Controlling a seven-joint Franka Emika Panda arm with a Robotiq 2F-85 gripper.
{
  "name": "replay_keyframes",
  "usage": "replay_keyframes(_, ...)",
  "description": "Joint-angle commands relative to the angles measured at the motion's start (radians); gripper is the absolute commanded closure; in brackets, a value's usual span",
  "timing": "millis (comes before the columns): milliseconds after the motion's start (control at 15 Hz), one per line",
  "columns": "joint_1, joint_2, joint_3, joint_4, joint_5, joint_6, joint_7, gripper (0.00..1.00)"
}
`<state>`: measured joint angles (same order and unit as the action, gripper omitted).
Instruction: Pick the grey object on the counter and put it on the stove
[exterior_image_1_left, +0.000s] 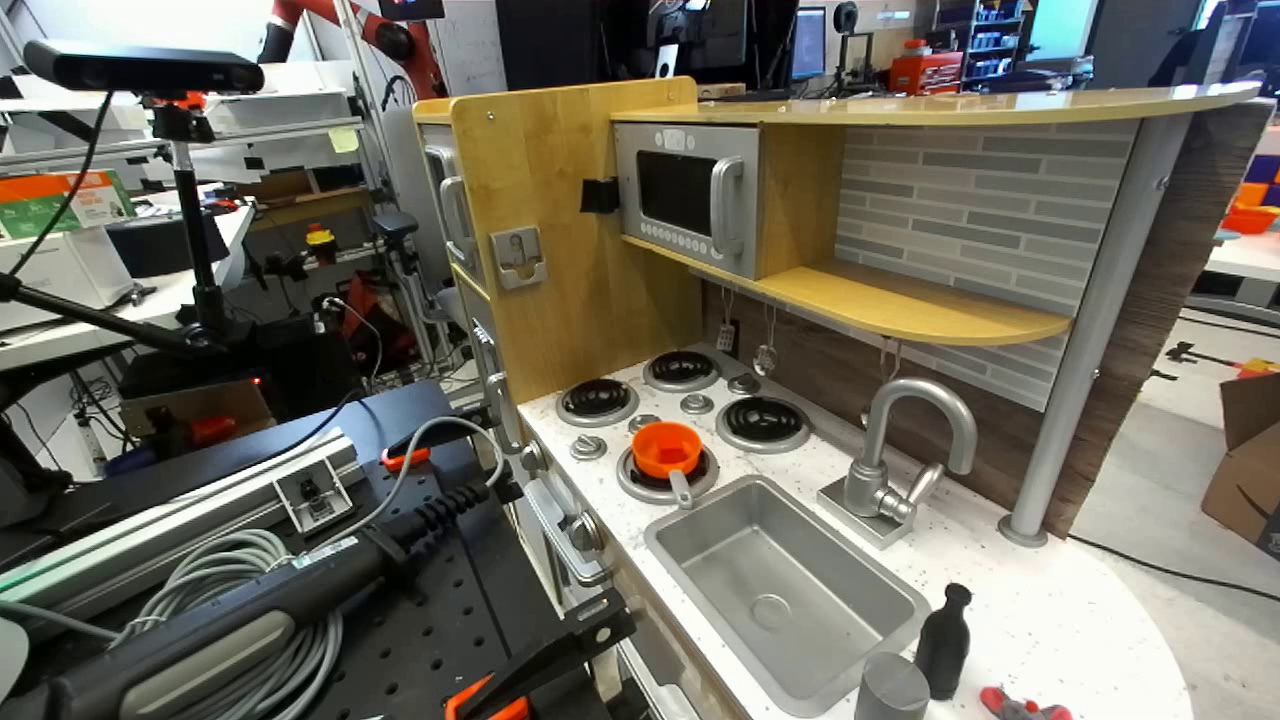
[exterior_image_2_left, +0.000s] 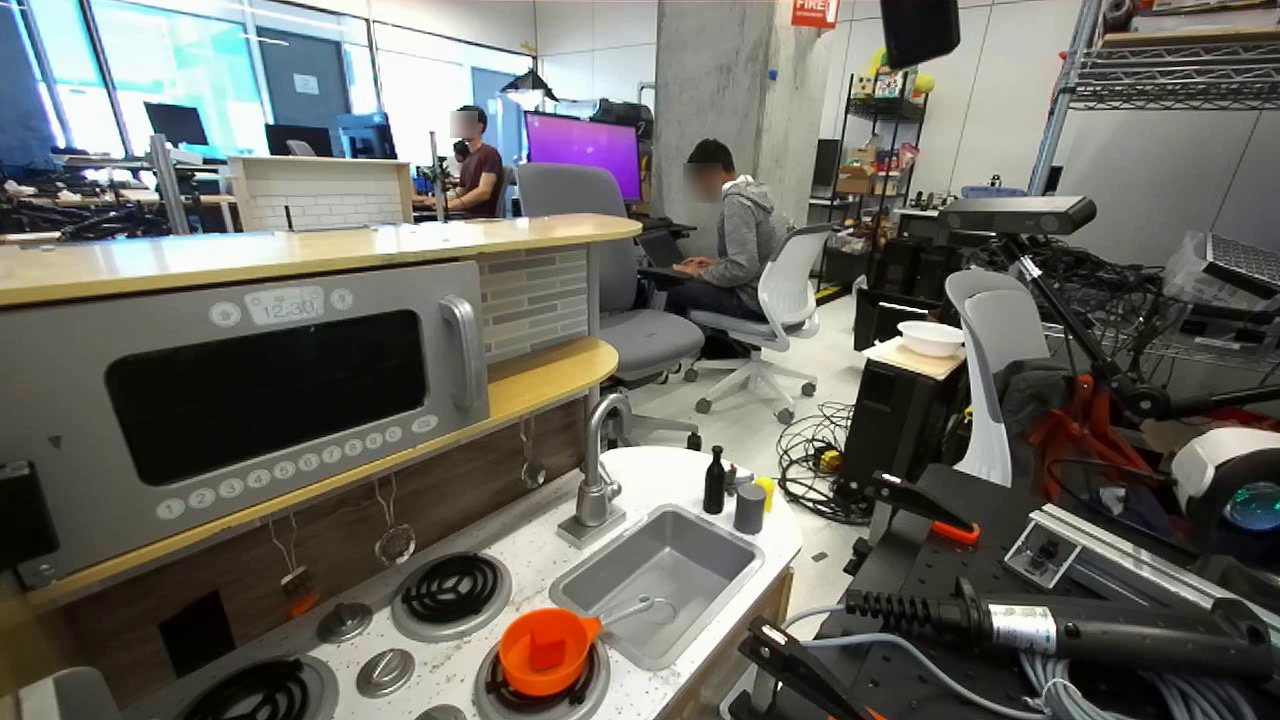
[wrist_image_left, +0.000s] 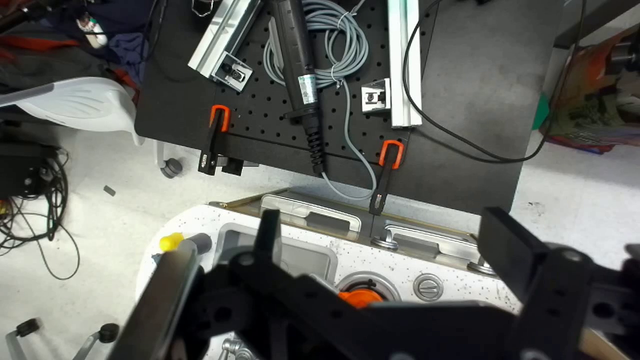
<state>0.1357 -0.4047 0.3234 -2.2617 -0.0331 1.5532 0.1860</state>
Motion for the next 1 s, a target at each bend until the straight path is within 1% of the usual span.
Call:
replay_keyframes(0,0.026,0.004,-0.022,0.002,-0.007,-0.002,0.009,0.0)
replay_keyframes(600,0.026,0.002,-0.025,-0.002,-0.009,0.004,0.006,0.0)
replay_keyframes(800,0.023,-0.006,-0.036,-0.042,-0.025,0.057,-0.008,0.0)
replay_keyframes(933,0.017,-0.005,-0.048,-0.082,-0.048,0.135,-0.023,0.0)
